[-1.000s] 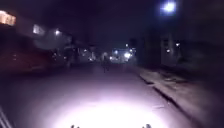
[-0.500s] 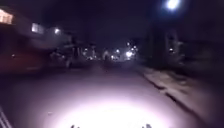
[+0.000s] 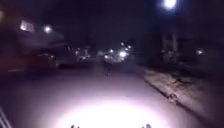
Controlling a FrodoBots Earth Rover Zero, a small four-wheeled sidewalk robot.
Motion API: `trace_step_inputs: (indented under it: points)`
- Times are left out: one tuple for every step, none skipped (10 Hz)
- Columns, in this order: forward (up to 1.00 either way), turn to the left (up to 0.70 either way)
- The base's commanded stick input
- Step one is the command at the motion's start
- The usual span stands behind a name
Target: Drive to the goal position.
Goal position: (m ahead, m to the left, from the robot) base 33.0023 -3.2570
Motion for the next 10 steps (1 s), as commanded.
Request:
trace_step_inputs:
  points:
    - [1.0,-0.23]
    - [1.0,0.0]
    - [1.0,0.0]
    - [1.0,0.0]
    - [1.0,0.0]
    - [1.0,0.0]
    - [1.0,0.0]
    - [1.0,0.0]
    - [1.0,0.0]
    - [1.0,0.0]
